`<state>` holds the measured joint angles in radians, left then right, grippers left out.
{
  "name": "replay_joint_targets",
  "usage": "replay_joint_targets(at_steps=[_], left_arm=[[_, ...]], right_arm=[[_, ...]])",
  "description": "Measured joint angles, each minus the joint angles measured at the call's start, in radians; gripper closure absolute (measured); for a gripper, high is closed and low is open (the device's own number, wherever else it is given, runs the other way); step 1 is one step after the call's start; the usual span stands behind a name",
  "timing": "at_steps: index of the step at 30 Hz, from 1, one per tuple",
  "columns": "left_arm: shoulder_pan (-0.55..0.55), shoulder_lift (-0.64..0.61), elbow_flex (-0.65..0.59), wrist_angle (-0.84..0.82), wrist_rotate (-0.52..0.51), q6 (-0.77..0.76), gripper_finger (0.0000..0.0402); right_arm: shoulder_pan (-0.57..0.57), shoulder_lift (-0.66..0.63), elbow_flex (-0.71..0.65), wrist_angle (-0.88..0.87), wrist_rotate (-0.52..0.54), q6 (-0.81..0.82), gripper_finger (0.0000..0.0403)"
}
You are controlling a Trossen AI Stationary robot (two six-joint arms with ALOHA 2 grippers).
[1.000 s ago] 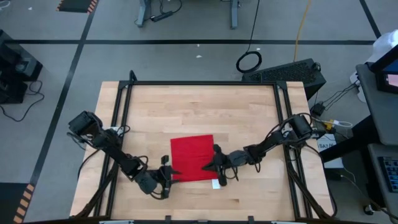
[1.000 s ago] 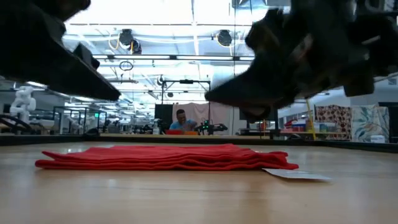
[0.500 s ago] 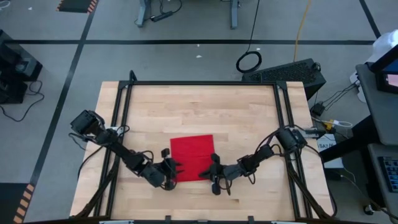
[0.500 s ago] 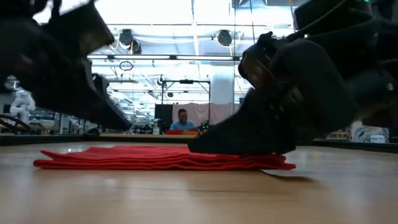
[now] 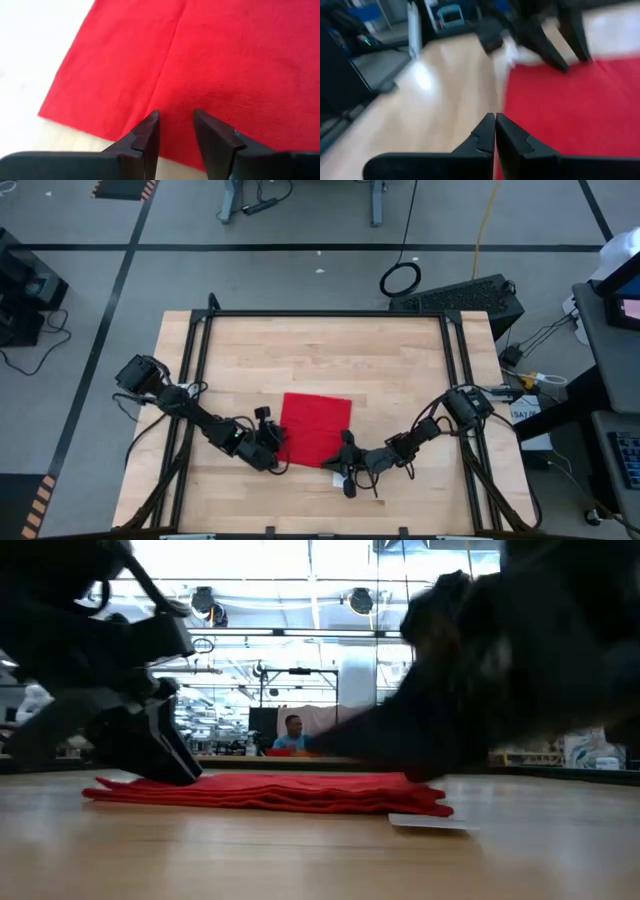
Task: Roll napkin
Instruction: Fold the red napkin
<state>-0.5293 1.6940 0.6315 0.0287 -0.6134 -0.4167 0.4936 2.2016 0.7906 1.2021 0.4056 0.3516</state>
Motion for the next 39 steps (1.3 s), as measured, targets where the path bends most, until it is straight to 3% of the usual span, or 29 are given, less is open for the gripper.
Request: replay_joint_targets(at_steps=[9, 14, 19, 27, 34, 39], left_arm=[[0.055, -0.149, -0.001, 0.032, 0.015, 0.175, 0.0275], [0.038, -0.263, -0.001, 0.038, 0.018, 0.174, 0.0275], [-0.008, -0.279, -0.001, 0.048, 0.094, 0.069, 0.0275], [-0.027, -0.146, -0.001, 0.036, 0.092, -0.023, 0.0275], [0.087, -0.031, -0.001, 0.018, 0.183, -0.016, 0.0275], [0.171, -0.031, 0.005, -0.105, 0.165, 0.025, 0.0275]], right_arm=[[-0.007, -0.231, -0.032, -0.031, 0.003, -0.232, 0.0397], [-0.02, -0.4, -0.069, -0.274, 0.014, -0.284, 0.0397], [-0.077, -0.487, -0.071, -0.535, 0.016, -0.286, 0.0397], [-0.223, -0.387, -0.071, -0.581, 0.007, -0.234, 0.0397], [-0.305, -0.223, -0.071, -0.558, 0.004, -0.072, 0.0397], [-0.307, -0.167, -0.066, -0.532, 0.002, 0.129, 0.0397]])
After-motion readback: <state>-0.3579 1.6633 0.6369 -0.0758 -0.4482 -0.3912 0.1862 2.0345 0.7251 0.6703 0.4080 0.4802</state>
